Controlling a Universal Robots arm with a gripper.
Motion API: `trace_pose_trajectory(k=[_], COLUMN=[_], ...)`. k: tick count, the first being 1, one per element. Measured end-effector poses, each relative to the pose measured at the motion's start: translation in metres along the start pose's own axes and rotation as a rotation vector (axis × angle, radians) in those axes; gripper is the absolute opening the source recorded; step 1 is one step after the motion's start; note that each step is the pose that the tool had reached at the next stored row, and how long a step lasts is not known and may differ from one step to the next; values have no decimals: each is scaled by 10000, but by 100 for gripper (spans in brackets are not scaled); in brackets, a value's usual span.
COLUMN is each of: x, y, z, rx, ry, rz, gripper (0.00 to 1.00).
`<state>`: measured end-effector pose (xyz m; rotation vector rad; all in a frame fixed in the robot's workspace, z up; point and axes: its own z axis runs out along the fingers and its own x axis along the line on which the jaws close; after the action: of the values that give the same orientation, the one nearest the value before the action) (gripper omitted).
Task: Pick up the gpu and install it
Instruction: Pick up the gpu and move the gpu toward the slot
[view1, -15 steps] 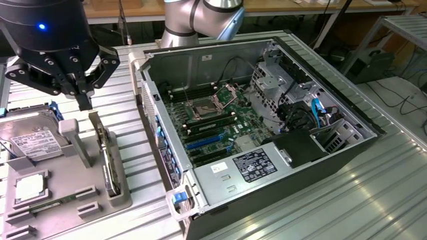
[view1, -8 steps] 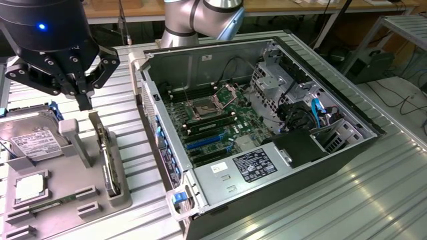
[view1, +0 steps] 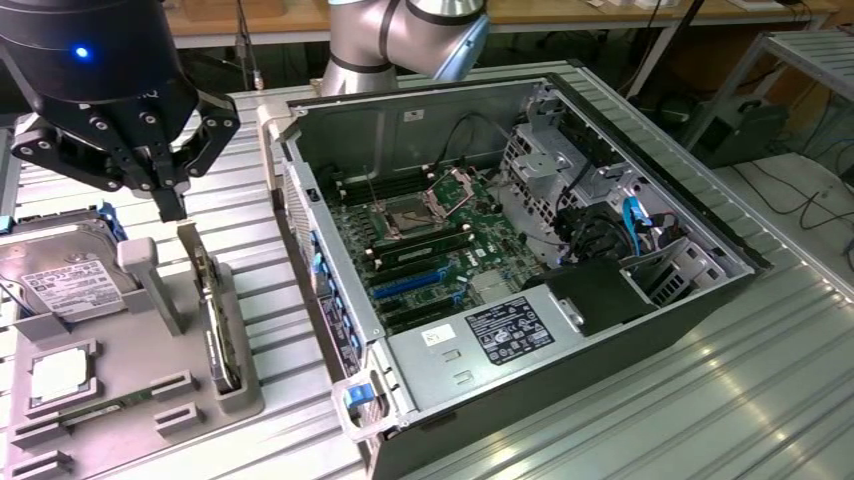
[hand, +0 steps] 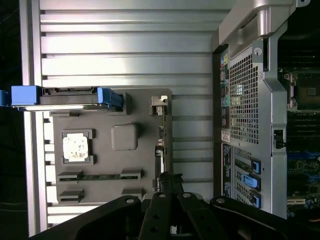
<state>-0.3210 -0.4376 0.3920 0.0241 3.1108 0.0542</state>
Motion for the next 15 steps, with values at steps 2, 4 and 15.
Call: trace_pose_trajectory(k=[2,4,15], x=[0,0,0], y=[0,0,0], z=[0,0,6], rx=[0,0,5], ry=[-1,-1,5], rz=[0,0,-90], gripper=[17,24,66])
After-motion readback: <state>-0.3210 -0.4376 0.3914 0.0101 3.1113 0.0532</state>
